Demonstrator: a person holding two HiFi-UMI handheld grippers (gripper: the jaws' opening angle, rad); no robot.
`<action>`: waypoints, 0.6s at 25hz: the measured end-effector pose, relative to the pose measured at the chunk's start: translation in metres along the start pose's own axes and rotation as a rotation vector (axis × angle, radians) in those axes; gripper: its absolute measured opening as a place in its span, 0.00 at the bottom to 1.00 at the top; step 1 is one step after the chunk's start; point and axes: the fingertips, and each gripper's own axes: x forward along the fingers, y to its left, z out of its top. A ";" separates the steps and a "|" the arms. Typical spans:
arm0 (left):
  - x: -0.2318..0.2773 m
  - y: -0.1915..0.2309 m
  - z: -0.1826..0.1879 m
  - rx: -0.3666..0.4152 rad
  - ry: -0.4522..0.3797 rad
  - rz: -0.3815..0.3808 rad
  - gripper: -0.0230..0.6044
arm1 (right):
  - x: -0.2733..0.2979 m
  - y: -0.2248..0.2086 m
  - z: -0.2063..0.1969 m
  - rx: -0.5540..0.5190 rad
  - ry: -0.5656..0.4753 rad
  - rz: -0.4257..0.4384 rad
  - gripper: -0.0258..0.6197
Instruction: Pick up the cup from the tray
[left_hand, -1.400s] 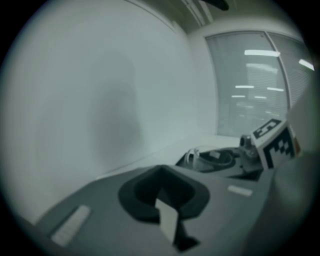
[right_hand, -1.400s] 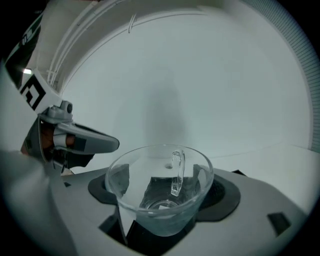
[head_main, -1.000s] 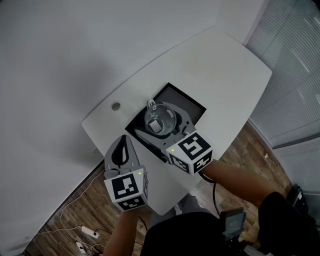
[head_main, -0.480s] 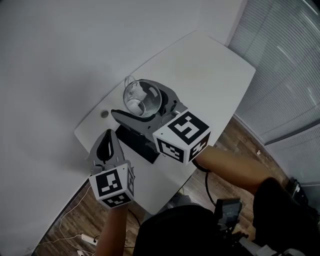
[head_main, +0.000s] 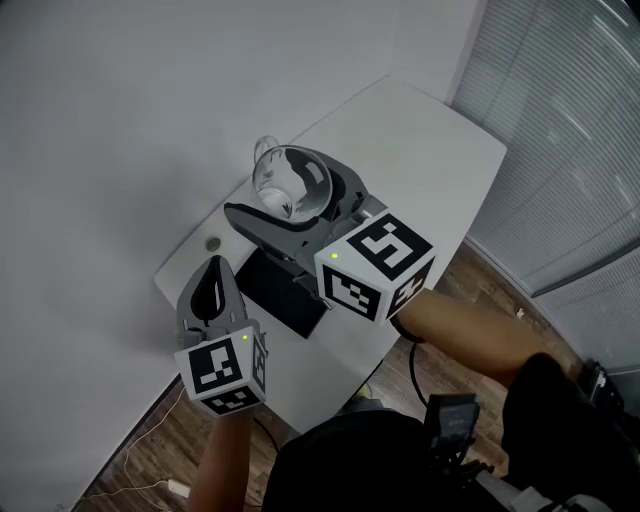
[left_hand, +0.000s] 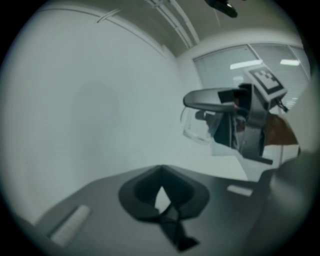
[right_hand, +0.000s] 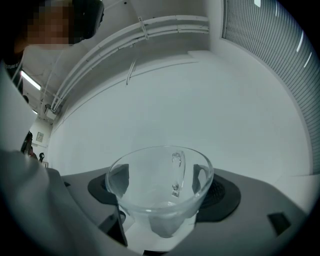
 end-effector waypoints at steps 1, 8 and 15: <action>-0.001 -0.001 0.001 0.003 -0.005 -0.001 0.04 | -0.001 0.000 0.001 -0.001 -0.002 -0.005 0.71; 0.005 -0.006 0.013 0.024 -0.016 -0.013 0.04 | -0.002 -0.007 0.011 0.002 -0.022 -0.016 0.71; 0.027 -0.013 0.026 0.038 -0.012 -0.026 0.04 | 0.004 -0.030 0.018 0.003 -0.020 -0.035 0.71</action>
